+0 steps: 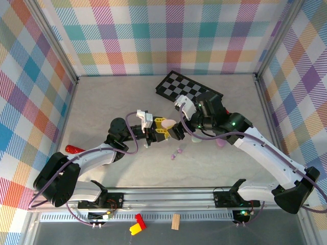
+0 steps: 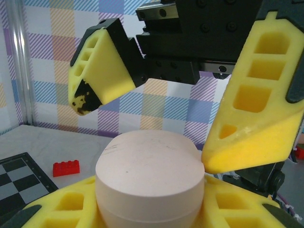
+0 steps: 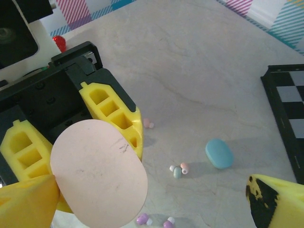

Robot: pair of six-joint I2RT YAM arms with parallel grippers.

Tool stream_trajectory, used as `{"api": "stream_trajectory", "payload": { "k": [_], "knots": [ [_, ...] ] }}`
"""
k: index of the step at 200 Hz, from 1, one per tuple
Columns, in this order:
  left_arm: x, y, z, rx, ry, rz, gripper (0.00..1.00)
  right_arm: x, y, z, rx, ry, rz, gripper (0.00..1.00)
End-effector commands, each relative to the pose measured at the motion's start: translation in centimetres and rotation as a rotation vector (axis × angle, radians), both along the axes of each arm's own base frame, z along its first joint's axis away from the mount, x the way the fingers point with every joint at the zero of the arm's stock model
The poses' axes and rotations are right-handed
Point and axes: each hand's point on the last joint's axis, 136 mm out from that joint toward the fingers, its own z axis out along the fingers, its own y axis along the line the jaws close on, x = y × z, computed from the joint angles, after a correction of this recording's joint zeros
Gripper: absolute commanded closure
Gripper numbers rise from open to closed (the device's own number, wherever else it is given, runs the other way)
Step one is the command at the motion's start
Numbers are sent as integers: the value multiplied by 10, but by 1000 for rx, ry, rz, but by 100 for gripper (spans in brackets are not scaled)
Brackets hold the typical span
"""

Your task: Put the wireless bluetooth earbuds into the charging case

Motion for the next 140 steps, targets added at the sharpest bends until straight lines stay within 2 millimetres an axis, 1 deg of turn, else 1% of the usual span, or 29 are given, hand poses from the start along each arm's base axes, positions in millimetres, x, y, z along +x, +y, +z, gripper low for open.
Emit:
{"api": "stream_trajectory", "payload": {
  "k": [1, 17, 31, 55, 69, 96, 140],
  "knots": [
    [-16, 6, 21, -45, -88, -39, 63, 17, -12, 17, 32, -84, -117, 0],
    [-17, 6, 20, -42, -90, -43, 63, 20, -13, 26, 84, -83, -151, 0],
    [-18, 6, 19, -41, -90, -50, 63, 22, -12, 29, 95, -84, -156, 1],
    [-21, 7, 21, -47, -94, -59, 63, 25, -9, 27, 88, -73, -161, 1],
    [-23, 7, 22, -49, -97, -63, 63, 25, -8, 29, 92, -76, -157, 1],
    [-26, 8, 22, -49, -94, -79, 63, 24, -6, 33, 111, -82, -135, 3],
    [-30, 10, 27, -70, -101, -91, 63, 19, 1, 31, 132, -47, -74, 3]
  ]
}}
